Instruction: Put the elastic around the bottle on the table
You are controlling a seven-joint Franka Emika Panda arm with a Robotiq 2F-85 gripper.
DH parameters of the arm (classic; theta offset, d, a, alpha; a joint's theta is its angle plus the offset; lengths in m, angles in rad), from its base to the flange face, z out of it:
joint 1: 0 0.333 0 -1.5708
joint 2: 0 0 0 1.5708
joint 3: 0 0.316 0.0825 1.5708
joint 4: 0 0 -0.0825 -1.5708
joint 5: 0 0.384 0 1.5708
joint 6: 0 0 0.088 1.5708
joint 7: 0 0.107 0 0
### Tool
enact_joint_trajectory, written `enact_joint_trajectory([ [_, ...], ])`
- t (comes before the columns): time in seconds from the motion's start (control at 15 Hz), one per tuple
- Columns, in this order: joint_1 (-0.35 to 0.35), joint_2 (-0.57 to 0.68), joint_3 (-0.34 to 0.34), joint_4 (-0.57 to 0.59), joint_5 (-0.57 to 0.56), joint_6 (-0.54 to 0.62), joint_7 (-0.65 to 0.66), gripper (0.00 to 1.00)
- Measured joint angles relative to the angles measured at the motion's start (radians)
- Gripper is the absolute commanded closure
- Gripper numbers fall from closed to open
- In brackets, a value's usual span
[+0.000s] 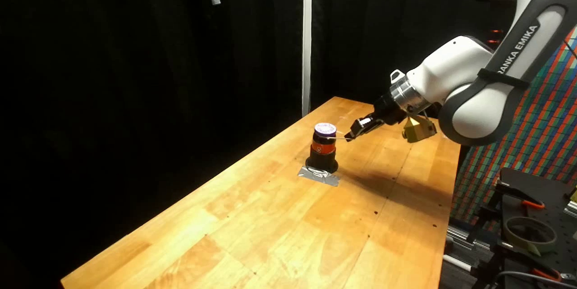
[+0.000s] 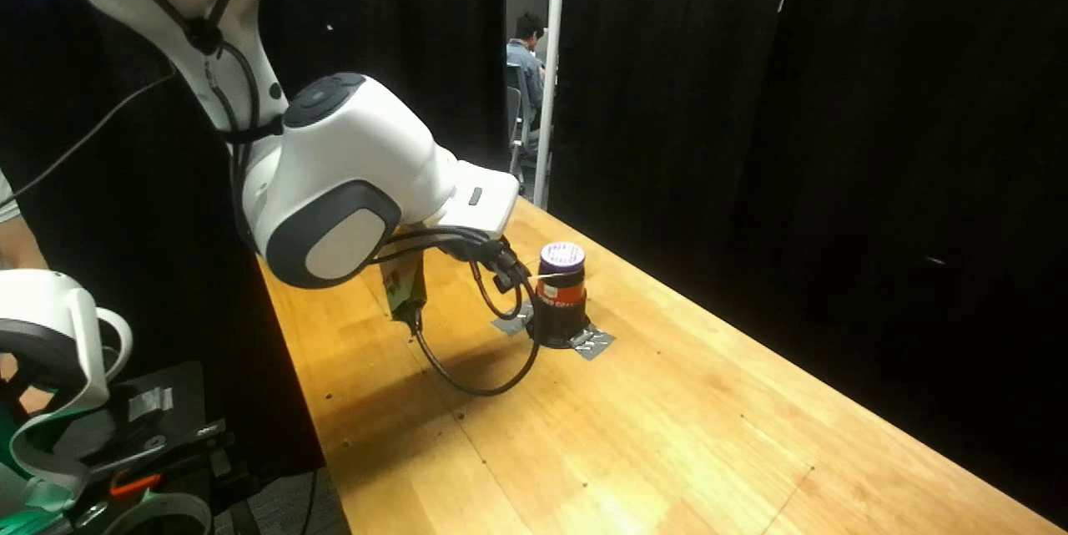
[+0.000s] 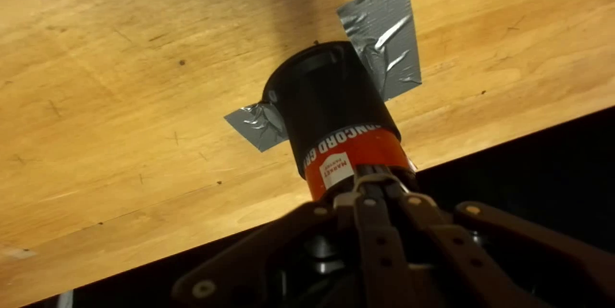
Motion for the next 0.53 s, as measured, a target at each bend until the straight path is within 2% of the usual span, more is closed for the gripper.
enact_joint_trajectory([
  [0.2,-0.052,0.019,0.034,-0.048,-0.060,0.145,0.067,0.92],
  [0.53,-0.059,0.068,0.022,-0.106,-0.078,0.400,0.082,0.90],
])
